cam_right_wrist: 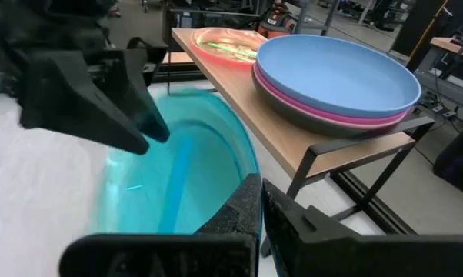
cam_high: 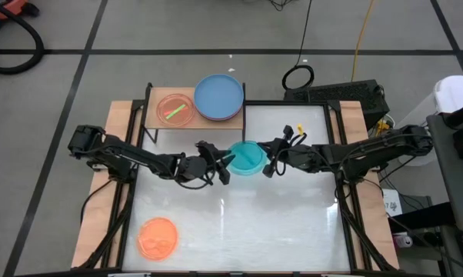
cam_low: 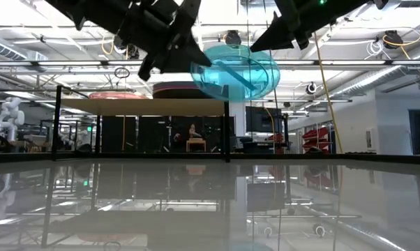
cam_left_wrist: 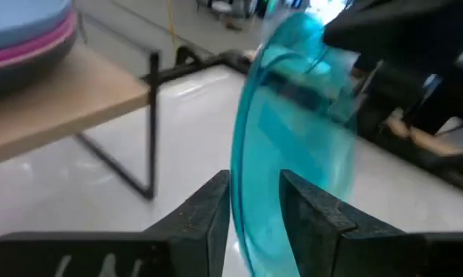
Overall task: Place and stack plates onto a shelf
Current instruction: Stack the transparent blue plate on top of the green transparent plate on the shelf, then put the transparent orange plate on top of the transparent blue plate on the shelf
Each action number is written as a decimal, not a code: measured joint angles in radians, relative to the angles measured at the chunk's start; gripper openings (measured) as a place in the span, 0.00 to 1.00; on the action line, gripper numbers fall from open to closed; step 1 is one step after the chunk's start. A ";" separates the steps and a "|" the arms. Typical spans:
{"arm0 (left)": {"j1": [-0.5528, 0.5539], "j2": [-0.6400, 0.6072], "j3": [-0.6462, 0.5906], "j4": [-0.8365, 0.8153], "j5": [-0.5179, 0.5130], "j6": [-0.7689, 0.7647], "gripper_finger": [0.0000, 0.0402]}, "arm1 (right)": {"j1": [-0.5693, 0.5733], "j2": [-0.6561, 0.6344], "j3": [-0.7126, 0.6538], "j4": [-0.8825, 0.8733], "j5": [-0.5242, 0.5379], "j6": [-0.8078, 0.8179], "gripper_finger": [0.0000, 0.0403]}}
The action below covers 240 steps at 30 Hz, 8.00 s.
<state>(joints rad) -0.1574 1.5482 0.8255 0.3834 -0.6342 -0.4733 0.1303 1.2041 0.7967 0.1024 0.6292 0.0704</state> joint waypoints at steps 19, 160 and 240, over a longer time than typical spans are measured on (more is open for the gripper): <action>-0.001 -0.076 -0.001 -0.129 -0.097 -0.003 0.30 | 0.000 0.000 0.000 -0.002 0.051 -0.004 0.00; 0.245 -0.748 0.000 -0.807 -0.121 0.098 0.00 | 0.127 -0.182 -0.267 0.545 -0.106 -0.240 0.40; 0.092 -0.819 -0.415 -0.737 0.843 -0.033 0.21 | 0.124 -0.181 -0.272 0.488 -0.107 -0.187 0.40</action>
<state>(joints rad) -0.0654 0.7294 0.4107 -0.3535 0.2084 -0.5067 0.2543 1.0233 0.5251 0.5901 0.5224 -0.1162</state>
